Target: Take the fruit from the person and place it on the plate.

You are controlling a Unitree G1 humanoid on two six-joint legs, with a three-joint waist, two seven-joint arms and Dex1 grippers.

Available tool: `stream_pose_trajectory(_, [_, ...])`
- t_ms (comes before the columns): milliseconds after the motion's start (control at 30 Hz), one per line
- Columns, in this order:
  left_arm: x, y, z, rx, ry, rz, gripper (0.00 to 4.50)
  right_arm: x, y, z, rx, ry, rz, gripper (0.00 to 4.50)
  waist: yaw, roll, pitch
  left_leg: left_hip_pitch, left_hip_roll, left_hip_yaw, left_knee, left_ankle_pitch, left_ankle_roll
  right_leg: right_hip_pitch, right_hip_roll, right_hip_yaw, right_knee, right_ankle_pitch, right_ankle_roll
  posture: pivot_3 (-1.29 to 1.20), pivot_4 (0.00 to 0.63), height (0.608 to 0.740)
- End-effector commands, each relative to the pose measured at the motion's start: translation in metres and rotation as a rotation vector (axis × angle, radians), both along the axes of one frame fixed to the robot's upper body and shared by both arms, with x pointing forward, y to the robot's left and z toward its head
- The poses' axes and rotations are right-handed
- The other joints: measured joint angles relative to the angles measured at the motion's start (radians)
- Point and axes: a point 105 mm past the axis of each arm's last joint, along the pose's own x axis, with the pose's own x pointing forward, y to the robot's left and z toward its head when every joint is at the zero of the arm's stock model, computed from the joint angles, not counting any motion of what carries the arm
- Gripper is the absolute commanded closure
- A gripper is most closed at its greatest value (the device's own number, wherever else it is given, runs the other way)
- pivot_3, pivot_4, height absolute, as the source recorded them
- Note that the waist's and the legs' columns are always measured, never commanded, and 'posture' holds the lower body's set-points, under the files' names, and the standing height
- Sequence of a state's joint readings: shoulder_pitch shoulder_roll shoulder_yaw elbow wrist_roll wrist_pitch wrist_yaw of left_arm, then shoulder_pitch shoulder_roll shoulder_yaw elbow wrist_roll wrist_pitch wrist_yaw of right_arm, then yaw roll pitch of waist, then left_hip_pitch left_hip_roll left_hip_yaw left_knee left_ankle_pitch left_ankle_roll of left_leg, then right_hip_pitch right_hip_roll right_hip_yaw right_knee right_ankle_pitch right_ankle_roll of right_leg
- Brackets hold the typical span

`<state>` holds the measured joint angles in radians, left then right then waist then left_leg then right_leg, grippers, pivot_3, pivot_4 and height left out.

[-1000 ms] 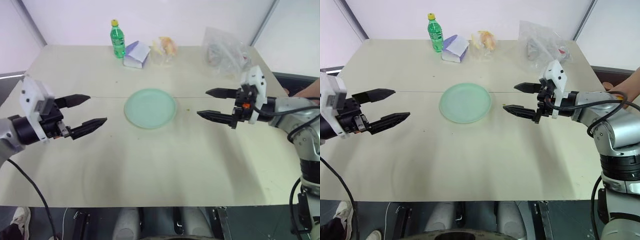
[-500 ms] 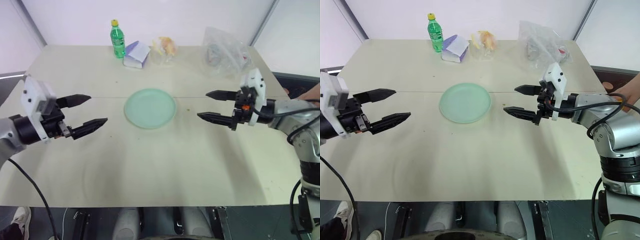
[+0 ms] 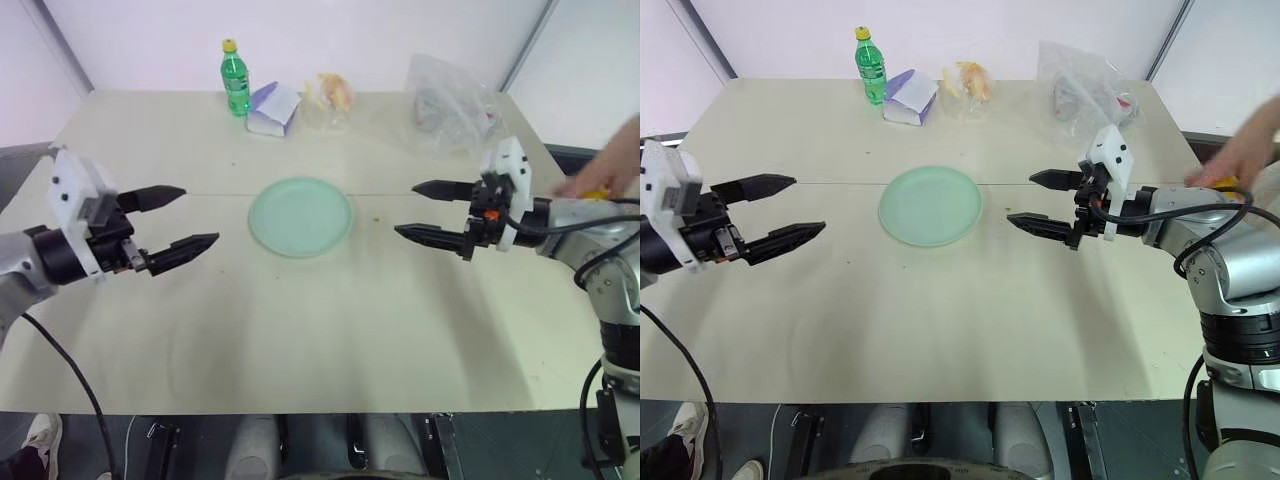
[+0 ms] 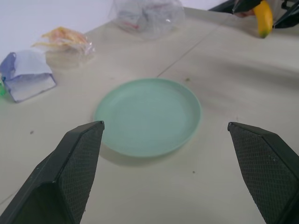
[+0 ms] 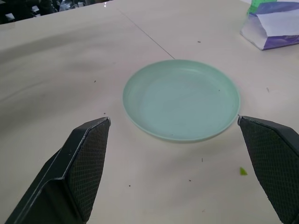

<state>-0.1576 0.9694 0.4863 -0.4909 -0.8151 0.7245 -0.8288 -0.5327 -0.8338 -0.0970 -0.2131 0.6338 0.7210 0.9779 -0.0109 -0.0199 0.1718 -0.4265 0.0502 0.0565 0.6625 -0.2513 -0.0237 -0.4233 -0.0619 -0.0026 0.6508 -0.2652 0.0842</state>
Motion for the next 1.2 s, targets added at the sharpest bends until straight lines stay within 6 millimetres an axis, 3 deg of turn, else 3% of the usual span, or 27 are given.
stream_pose_trajectory(33, [-0.001, -0.002, 0.006, 0.019, -0.044, -0.004, 0.06, -0.005, -0.001, 0.014, 0.008, -0.058, 0.004, 0.00, 0.000, 0.000, 0.000, 0.000, 0.000, 0.000, 0.000, 0.000, 0.000, 0.000, 0.000, 0.000, 0.000, 0.000, 0.000, 0.00, 0.150, 0.731])
stream_pose_trajectory(567, [0.005, -0.002, 0.011, 0.016, -0.089, 0.009, 0.06, -0.005, 0.004, 0.024, 0.056, -0.071, -0.002, 0.00, 0.000, 0.000, 0.000, 0.000, 0.000, 0.000, 0.000, 0.000, 0.000, 0.000, 0.000, 0.000, 0.000, 0.000, 0.000, 0.00, 0.150, 0.731])
stream_pose_trajectory(767, [0.011, -0.002, 0.014, 0.020, -0.139, 0.041, 0.06, 0.019, 0.016, 0.054, 0.252, -0.098, -0.122, 0.00, -0.004, 0.000, 0.000, 0.001, 0.000, 0.000, 0.000, 0.000, 0.000, 0.000, 0.000, 0.000, 0.002, 0.000, 0.000, 0.00, 0.150, 0.731])
stream_pose_trajectory(900, [0.014, -0.005, 0.016, 0.019, -0.166, 0.047, 0.06, 0.043, 0.035, 0.087, 0.443, -0.036, -0.213, 0.00, -0.004, 0.000, 0.000, 0.000, 0.000, 0.000, 0.000, 0.000, 0.000, -0.002, 0.000, 0.000, 0.004, 0.000, 0.000, 0.00, 0.150, 0.731])
stream_pose_trajectory(1200, [0.014, -0.010, 0.010, 0.027, -0.159, 0.032, 0.06, 0.078, 0.053, 0.105, 0.493, 0.007, -0.330, 0.00, -0.003, 0.000, 0.000, -0.001, -0.001, 0.001, 0.000, 0.000, 0.000, -0.002, -0.001, 0.000, 0.003, 0.000, 0.000, 0.00, 0.150, 0.731])
